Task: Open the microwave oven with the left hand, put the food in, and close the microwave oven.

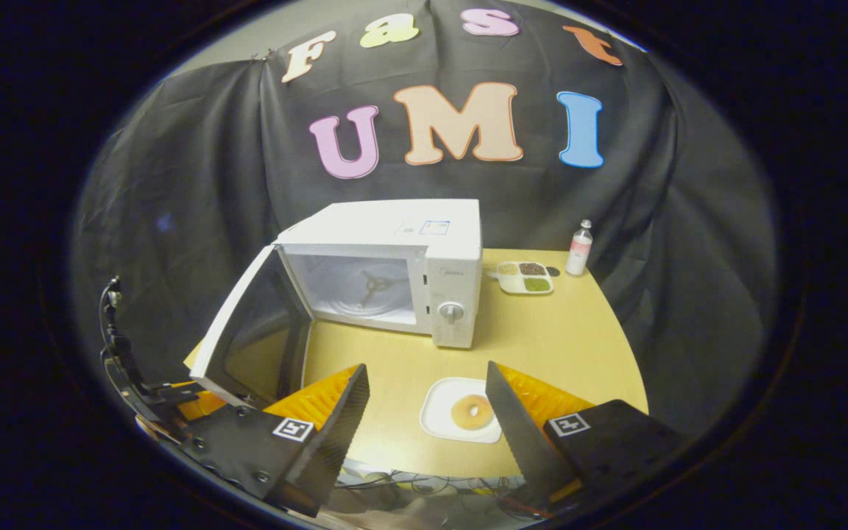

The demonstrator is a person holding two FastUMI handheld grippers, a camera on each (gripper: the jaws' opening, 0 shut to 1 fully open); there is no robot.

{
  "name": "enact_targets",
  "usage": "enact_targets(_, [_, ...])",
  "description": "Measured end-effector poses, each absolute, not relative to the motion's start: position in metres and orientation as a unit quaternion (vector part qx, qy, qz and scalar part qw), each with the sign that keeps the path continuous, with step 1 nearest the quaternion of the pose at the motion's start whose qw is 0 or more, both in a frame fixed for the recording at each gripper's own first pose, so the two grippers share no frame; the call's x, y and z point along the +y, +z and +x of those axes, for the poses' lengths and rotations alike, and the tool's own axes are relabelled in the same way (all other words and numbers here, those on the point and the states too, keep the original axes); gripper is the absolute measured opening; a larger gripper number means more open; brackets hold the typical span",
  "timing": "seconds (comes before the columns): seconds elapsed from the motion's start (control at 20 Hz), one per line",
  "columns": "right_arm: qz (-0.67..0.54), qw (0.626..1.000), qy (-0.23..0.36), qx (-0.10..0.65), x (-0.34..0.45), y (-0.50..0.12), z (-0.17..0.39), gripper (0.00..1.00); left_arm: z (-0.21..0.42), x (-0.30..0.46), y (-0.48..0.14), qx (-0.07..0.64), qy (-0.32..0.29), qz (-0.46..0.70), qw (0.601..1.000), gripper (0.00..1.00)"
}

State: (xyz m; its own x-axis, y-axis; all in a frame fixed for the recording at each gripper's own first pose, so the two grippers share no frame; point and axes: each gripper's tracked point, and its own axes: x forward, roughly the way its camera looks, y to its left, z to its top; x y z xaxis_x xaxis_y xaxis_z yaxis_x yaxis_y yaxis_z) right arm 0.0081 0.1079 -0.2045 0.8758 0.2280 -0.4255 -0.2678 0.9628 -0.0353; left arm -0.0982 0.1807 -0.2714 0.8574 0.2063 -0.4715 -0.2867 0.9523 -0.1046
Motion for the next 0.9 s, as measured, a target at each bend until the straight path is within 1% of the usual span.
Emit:
enact_targets(0.15, [-0.055, 0.968, 0.109, 0.221, 0.12, -0.217, 0.01, 0.99, -0.105, 0.204, -0.269, 0.233, 0.126, -0.093, 0.96, 0.98])
enact_targets(0.4, [-0.043, 0.967, 0.085, 0.238, 0.137, -0.235, 0.007, 1.0, -0.107, 0.23, -0.265, 0.241, 0.095, -0.079, 0.963, 0.98])
enact_targets(0.65, [-0.049, 0.965, 0.05, 0.252, 0.13, -0.25, 0.013, 0.99, -0.111, 0.252, -0.262, 0.257, 0.079, -0.075, 0.96, 0.98])
enact_targets(0.8, [-0.053, 0.96, 0.036, 0.271, 0.118, -0.265, 0.021, 0.99, -0.117, 0.263, -0.259, 0.266, 0.086, -0.082, 0.957, 0.98])
enact_targets(0.9, [-0.056, 0.956, 0.031, 0.287, 0.108, -0.279, 0.029, 1.0, -0.124, 0.272, -0.257, 0.269, 0.104, -0.084, 0.954, 0.98])
